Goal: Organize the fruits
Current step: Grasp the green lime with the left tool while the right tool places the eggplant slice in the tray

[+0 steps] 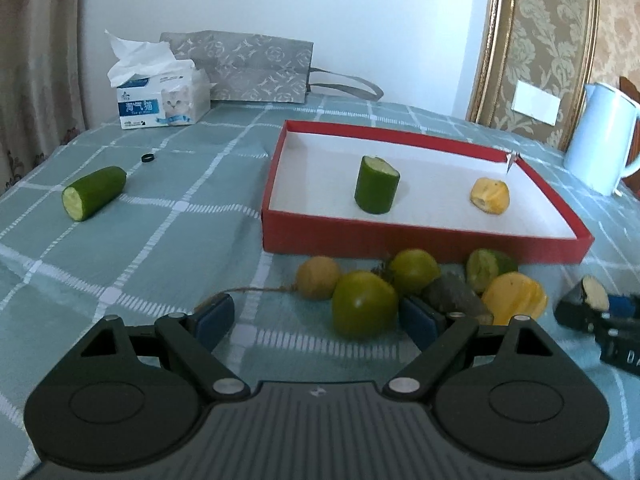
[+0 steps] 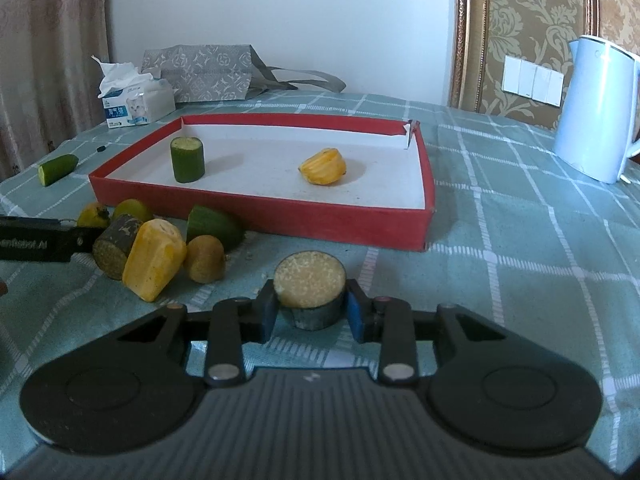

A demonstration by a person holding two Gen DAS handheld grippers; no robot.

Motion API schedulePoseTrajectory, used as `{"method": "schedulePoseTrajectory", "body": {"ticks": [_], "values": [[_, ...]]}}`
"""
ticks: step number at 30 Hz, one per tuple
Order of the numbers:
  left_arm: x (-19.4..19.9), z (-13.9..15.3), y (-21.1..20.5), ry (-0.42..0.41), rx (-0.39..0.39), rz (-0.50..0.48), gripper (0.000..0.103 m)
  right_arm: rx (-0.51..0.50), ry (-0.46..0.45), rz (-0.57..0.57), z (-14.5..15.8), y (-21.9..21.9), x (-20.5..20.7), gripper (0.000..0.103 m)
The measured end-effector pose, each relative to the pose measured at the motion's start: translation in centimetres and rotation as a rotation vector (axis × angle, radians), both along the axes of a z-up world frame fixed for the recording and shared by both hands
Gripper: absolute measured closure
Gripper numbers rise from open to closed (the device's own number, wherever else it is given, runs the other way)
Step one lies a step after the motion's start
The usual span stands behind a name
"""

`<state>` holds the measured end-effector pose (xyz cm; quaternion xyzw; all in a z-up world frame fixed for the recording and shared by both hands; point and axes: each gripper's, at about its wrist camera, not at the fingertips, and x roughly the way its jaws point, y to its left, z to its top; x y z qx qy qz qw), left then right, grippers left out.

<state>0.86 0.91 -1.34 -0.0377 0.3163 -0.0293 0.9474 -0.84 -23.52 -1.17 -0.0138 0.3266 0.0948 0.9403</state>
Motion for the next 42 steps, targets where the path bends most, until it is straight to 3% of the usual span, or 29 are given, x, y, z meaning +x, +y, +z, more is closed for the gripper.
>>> {"method": "schedulePoseTrajectory", "body": {"ticks": [9,11,13,15,20,22,24,37,42], "values": [[0.7,-0.3,-0.5,-0.026,0.026,-0.028,0.018,0.004,0.0,0.001,0.0,0.1,-0.1,0.069],[0.6,-0.2,-0.4,-0.03,0.021,-0.029,0.024,0.001,0.0,0.001,0.0,0.2,-0.1,0.069],[0.4,-0.2,-0.3,-0.04,0.004,-0.044,0.04,0.001,0.0,0.002,0.0,0.1,-0.1,0.069],[0.2,-0.1,-0.3,-0.046,-0.011,-0.061,0.048,0.001,0.0,0.002,0.0,0.1,-0.1,0.069],[-0.3,-0.1,-0.8,-0.045,0.0,-0.081,0.055,0.002,0.001,0.002,0.0,0.1,-0.1,0.069],[-0.6,-0.1,-0.8,-0.047,-0.014,-0.092,0.065,0.0,0.0,0.002,0.0,0.1,-0.1,0.069],[-0.9,-0.2,-0.8,-0.047,-0.021,-0.107,0.069,0.001,0.0,0.002,0.0,0.1,-0.1,0.069],[-0.7,-0.3,0.2,-0.048,-0.091,-0.115,0.069,0.022,-0.015,-0.021,0.1,-0.4,-0.2,0.072],[-0.7,-0.3,0.2,-0.049,-0.081,-0.106,0.069,0.02,-0.019,-0.029,0.1,-0.5,-0.2,0.071]]}}
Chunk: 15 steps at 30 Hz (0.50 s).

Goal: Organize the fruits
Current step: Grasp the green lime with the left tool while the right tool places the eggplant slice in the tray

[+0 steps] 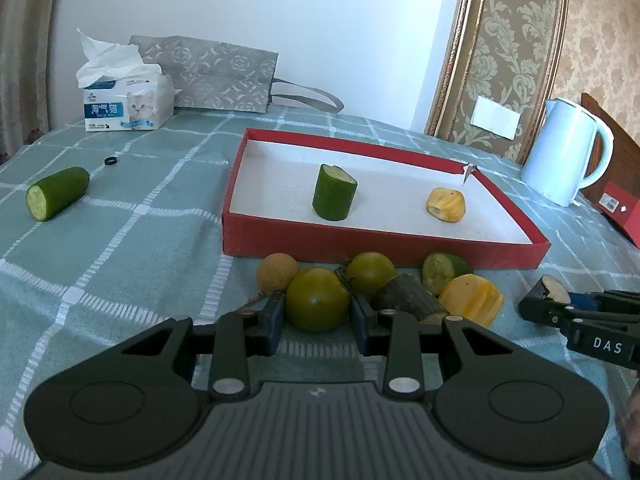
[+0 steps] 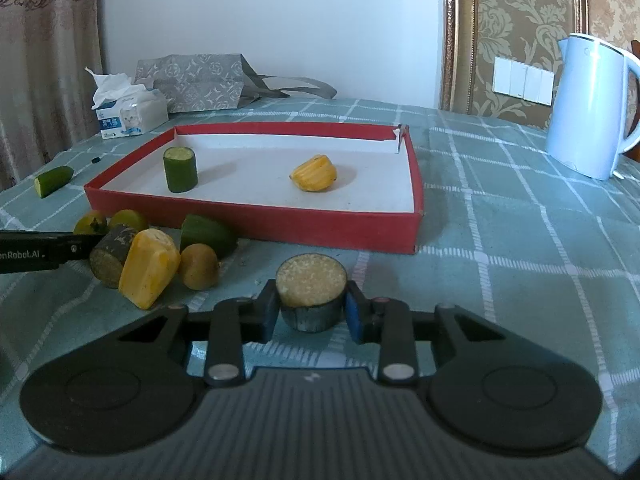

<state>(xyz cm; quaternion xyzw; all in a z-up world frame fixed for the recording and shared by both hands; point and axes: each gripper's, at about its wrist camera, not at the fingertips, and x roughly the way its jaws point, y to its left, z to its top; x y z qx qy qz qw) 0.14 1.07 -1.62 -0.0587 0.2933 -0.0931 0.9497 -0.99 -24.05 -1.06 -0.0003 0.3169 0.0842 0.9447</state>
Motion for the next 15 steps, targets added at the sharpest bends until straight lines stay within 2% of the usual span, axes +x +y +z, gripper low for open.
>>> {"method": "schedulePoseTrajectory", "body": {"ticks": [4,8,15], "values": [[-0.3,0.1,-0.3,-0.004,0.036,0.008,0.069,-0.018,-0.049,-0.026,0.4,0.0,-0.5,0.071],[-0.3,0.0,0.4,0.0,-0.002,0.008,0.069,-0.025,-0.092,-0.036,0.9,-0.1,-0.9,0.071],[-0.4,0.0,0.9,-0.001,-0.006,0.014,0.069,-0.044,-0.132,-0.036,2.8,0.1,0.3,0.071]]}}
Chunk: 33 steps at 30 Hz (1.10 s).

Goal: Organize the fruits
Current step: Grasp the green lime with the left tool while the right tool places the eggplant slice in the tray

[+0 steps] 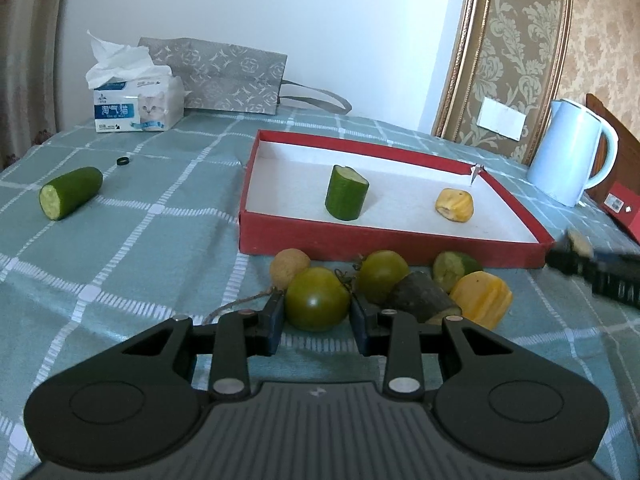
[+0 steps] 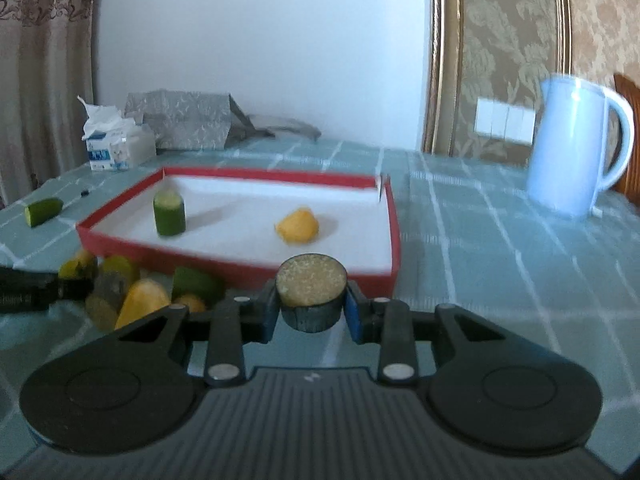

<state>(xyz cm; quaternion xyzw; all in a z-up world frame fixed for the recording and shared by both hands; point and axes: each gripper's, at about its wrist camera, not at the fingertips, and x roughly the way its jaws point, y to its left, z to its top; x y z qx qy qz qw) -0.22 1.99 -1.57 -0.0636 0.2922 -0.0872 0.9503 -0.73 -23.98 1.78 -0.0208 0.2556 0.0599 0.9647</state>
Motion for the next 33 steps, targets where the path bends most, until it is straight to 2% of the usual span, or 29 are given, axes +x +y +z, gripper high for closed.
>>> {"method": "schedulePoseTrajectory", "body": {"ticks": [4,8,15,19,25,31,33], "values": [[0.0,0.0,0.1,0.002,-0.014,0.0,0.069,-0.05,-0.059,0.006,2.1,0.9,2.2,0.071],[0.0,0.0,0.2,0.002,-0.022,-0.001,0.069,-0.07,-0.055,-0.004,2.8,1.5,5.6,0.071],[0.1,-0.1,0.3,0.002,-0.029,-0.006,0.069,-0.092,0.046,-0.01,1.3,2.2,10.7,0.071],[0.1,-0.1,0.3,0.002,-0.03,-0.006,0.069,-0.101,0.142,-0.018,-0.1,2.5,13.2,0.071],[0.1,-0.1,0.2,0.003,-0.028,-0.006,0.069,-0.136,0.17,-0.025,-0.1,3.0,14.1,0.071],[0.1,-0.1,0.2,0.002,-0.029,-0.006,0.069,-0.183,0.15,-0.019,-0.3,3.8,13.5,0.07],[0.1,-0.1,0.2,0.002,-0.03,-0.006,0.069,-0.15,0.17,-0.007,-0.2,3.4,13.5,0.061]]}}
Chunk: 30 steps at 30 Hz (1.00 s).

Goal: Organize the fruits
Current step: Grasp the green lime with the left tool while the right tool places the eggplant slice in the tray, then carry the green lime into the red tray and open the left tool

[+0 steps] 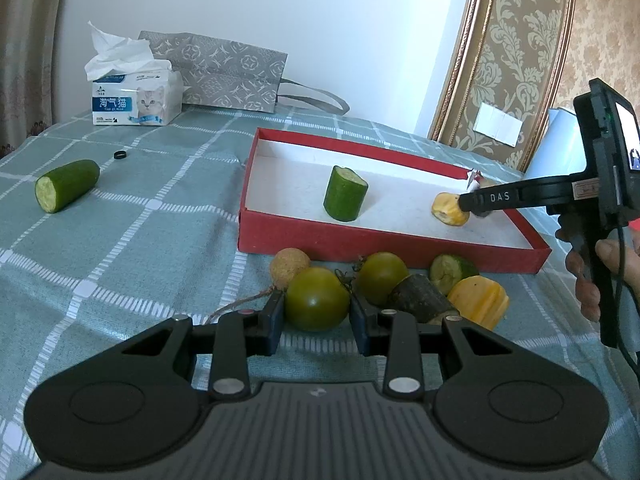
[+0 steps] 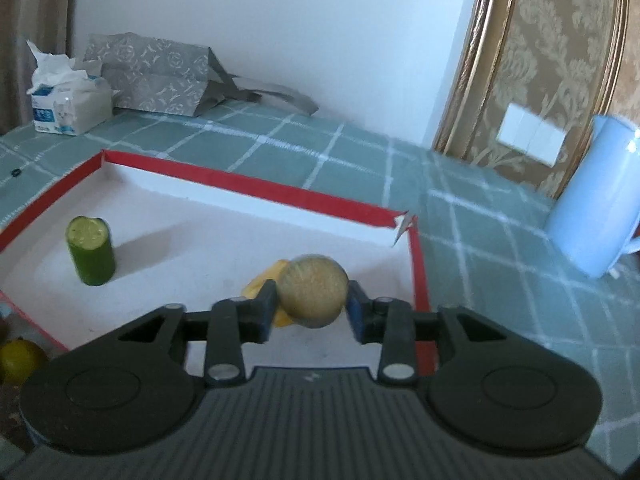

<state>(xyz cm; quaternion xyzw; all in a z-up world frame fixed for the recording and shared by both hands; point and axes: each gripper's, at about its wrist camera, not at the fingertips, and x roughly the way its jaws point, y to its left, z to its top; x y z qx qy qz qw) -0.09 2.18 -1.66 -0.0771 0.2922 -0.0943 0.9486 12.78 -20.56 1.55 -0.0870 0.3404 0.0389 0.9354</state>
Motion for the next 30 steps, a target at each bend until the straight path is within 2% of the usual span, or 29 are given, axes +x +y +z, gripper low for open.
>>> {"method": "schedulePoseTrajectory", "body": {"ticks": [3,4,5,10,12,15,17,19,22,30], "values": [[0.0,0.0,0.0,0.0,0.002,0.0,0.069,0.028,-0.018,-0.009,0.4,-0.4,-0.5,0.047],[0.0,0.0,0.0,0.0,0.002,0.0,0.069,0.021,-0.016,-0.009,0.5,-0.4,-0.6,0.03],[0.0,0.0,0.0,0.0,0.002,0.0,0.069,0.02,-0.023,-0.011,0.6,-0.5,-0.9,0.023],[0.0,0.0,0.0,0.0,0.004,0.0,0.069,0.036,-0.104,-0.027,1.5,-1.3,-4.0,0.023],[0.0,0.0,0.0,-0.001,0.003,0.0,0.069,0.036,-0.13,-0.037,1.6,-1.6,-5.5,0.02],[-0.1,0.0,0.0,-0.004,0.0,-0.002,0.069,0.062,-0.17,-0.067,1.7,-2.4,-7.7,0.011],[-0.3,0.1,0.1,-0.011,0.0,-0.008,0.069,0.088,-0.201,-0.08,1.9,-3.0,-9.1,0.002],[-0.7,0.2,0.1,-0.027,0.003,-0.012,0.069,0.113,-0.228,-0.102,2.1,-3.7,-10.1,0.0],[-1.2,0.5,0.2,-0.044,0.009,-0.016,0.069,0.145,-0.236,-0.131,1.7,-4.5,-11.0,0.0],[-1.5,2.6,0.3,-0.093,0.032,-0.017,0.069,0.207,-0.17,-0.169,0.6,-5.6,-11.0,0.0]]}}
